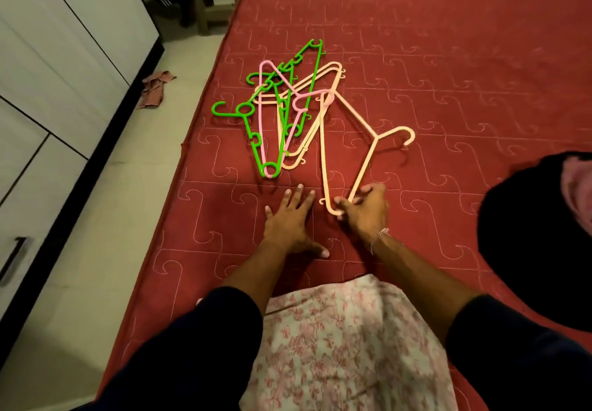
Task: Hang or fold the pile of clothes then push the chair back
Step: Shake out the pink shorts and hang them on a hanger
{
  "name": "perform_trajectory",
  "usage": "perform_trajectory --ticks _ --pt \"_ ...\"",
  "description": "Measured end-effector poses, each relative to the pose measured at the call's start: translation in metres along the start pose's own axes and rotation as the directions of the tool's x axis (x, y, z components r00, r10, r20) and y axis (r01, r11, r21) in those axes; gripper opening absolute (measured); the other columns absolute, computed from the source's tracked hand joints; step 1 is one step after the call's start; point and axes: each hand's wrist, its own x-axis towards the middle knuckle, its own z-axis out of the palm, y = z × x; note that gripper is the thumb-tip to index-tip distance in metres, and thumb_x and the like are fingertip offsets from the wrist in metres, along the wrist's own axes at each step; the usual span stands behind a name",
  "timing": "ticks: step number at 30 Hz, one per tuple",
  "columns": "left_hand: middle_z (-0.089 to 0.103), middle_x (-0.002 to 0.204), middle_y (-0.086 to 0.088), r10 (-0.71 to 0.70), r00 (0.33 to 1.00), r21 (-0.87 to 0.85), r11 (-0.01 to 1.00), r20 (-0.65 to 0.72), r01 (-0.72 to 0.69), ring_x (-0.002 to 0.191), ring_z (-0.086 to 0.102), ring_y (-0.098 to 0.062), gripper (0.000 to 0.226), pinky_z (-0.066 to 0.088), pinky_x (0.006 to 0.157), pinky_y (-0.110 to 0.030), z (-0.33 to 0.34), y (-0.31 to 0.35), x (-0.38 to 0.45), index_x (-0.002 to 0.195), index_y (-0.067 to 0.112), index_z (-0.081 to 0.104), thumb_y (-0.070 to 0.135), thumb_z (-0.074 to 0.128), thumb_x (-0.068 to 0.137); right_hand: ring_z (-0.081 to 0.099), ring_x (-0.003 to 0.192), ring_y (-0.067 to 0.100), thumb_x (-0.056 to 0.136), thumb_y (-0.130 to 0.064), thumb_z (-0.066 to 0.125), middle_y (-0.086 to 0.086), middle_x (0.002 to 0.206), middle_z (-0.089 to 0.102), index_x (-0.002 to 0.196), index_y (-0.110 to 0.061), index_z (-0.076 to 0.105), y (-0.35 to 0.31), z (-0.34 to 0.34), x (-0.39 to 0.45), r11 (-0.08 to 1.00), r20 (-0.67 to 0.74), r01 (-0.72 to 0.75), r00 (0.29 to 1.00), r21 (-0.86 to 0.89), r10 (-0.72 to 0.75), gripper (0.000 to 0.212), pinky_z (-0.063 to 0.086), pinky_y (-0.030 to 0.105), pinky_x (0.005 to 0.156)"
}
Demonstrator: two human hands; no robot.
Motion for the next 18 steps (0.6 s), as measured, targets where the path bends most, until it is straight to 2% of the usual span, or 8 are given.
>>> perform_trajectory --ticks 2,3,6,8,10,12,14,18 --pt "-0.017 0.166 0.007 0.019 0.999 -0.096 0.995 -0.029 -0.021 0.153 -0.014 -0.017 0.138 -0.002 0.120 -0.059 0.001 -0.006 -0.007 0.159 0.033 0.001 0.066 0.085 0.056 0.073 0.072 0.023 0.073 -0.007 0.088 0.012 0.089 0.067 0.111 -0.007 0.050 -0.003 -0.005 -0.019 0.944 0.093 -0.185 0.982 0.273 0.165 0.054 0.062 0.034 0.060" --pt "-0.013 0.167 0.005 0.027 0.999 -0.143 0.989 -0.040 -0.033 0.153 -0.010 -0.017 0.131 -0.002 0.123 -0.055 0.001 -0.010 -0.012 0.160 0.030 0.005 0.061 0.085 0.061 0.075 0.079 0.027 0.074 -0.004 0.087 0.017 0.095 0.071 0.112 -0.002 0.056 -0.005 -0.007 -0.027 0.900 0.151 -0.256 0.965 0.353 0.215 0.049 0.063 0.037 0.064" --pt "0.008 0.167 -0.001 0.045 0.996 -0.267 0.961 -0.076 -0.064 0.153 0.012 -0.019 0.103 0.015 0.124 -0.041 -0.002 -0.021 -0.037 0.159 0.020 0.018 0.049 0.078 0.081 0.076 0.082 0.027 0.080 0.000 0.080 0.021 0.094 0.075 0.106 0.005 0.066 -0.010 -0.018 -0.055 0.827 0.230 -0.333 0.940 0.453 0.252 0.030 0.064 0.036 0.065" --pt "0.026 0.163 -0.004 0.031 0.992 -0.271 0.960 -0.122 -0.064 0.148 0.029 -0.022 0.085 0.028 0.120 -0.039 -0.004 -0.033 -0.062 0.157 0.016 0.026 0.048 0.067 0.090 0.076 0.076 0.025 0.081 0.003 0.078 0.021 0.090 0.075 0.101 0.004 0.066 -0.011 -0.024 -0.077 0.823 0.228 -0.337 0.939 0.458 0.257 0.023 0.063 0.034 0.059" --pt "0.043 0.154 -0.008 -0.009 0.982 -0.205 0.978 -0.187 -0.030 0.139 0.043 -0.027 0.073 0.038 0.113 -0.043 -0.001 -0.049 -0.086 0.153 0.014 0.033 0.049 0.059 0.095 0.076 0.080 0.030 0.081 0.003 0.078 0.025 0.092 0.074 0.095 0.000 0.064 -0.008 -0.026 -0.099 0.843 0.212 -0.318 0.945 0.434 0.247 0.020 0.062 0.036 0.056" --pt "0.053 0.144 -0.010 -0.068 0.965 -0.123 0.992 -0.255 0.038 0.130 0.049 -0.028 0.067 0.043 0.108 -0.045 0.004 -0.066 -0.109 0.150 0.012 0.038 0.052 0.052 0.098 0.075 0.084 0.035 0.080 0.002 0.079 0.028 0.094 0.072 0.090 -0.003 0.061 0.000 -0.028 -0.122 0.871 0.187 -0.275 0.958 0.408 0.216 0.022 0.062 0.039 0.057" --pt "0.051 0.143 -0.011 -0.142 0.951 -0.055 0.990 -0.275 0.132 0.130 0.046 -0.029 0.064 0.043 0.105 -0.045 0.008 -0.078 -0.131 0.147 0.011 0.040 0.053 0.048 0.099 0.076 0.082 0.033 0.079 0.000 0.080 0.026 0.092 0.072 0.091 -0.002 0.060 0.006 -0.031 -0.148 0.896 0.153 -0.225 0.972 0.382 0.178 0.023 0.062 0.040 0.057" --pt "0.045 0.142 -0.018 -0.313 0.927 0.008 0.947 -0.206 0.321 0.132 0.042 -0.035 0.063 0.041 0.102 -0.051 0.015 -0.087 -0.178 0.142 0.008 0.038 0.052 0.049 0.098 0.076 0.072 0.024 0.082 -0.004 0.080 0.014 0.084 0.074 0.093 0.000 0.061 0.018 -0.032 -0.206 0.934 0.088 -0.199 0.980 0.298 0.181 0.022 0.063 0.042 0.059"
